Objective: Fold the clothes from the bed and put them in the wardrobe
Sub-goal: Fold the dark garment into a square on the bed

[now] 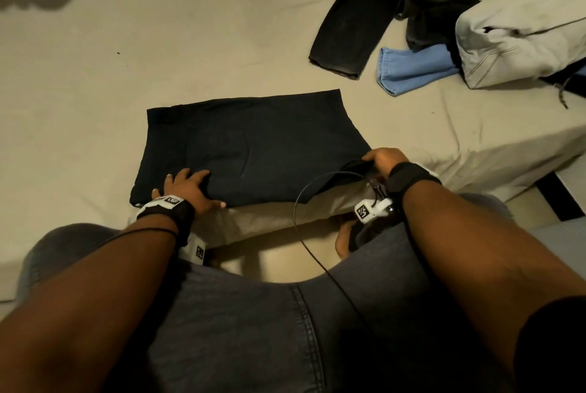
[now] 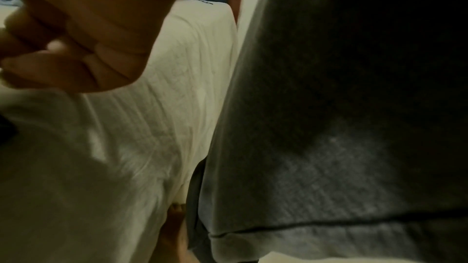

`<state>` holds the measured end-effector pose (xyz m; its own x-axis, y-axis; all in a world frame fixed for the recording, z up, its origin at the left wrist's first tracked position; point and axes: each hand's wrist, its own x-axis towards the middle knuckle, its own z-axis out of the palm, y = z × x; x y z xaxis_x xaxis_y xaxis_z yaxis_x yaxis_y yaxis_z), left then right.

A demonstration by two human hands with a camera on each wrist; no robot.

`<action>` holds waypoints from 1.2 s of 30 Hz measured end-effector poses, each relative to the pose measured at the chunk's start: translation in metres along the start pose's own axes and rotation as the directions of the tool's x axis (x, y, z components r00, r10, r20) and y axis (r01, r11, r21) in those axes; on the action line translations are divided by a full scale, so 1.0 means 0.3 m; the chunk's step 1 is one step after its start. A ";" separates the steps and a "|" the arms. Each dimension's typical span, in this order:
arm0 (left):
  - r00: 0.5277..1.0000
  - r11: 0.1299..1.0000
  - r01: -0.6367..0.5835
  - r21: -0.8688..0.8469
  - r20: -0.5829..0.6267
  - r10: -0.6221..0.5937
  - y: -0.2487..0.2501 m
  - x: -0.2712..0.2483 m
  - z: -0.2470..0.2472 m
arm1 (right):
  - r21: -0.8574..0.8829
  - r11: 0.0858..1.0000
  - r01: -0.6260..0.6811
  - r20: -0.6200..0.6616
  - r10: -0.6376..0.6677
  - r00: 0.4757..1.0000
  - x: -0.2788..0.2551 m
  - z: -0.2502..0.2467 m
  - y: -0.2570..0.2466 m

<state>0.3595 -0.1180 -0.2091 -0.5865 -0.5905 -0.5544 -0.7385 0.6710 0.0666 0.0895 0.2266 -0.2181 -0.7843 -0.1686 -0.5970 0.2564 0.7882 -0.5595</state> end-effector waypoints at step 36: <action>0.624 0.537 -0.710 0.455 0.054 0.780 0.388 -0.188 0.097 | -0.210 0.969 -0.130 0.022 0.137 0.990 -0.087 0.062 -0.010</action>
<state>0.3161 0.0064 -0.1942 -0.9238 0.1787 -0.3388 0.1712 0.9839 0.0521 0.1197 0.2176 -0.2117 -0.7290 -0.0717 -0.6807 0.2317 0.9100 -0.3439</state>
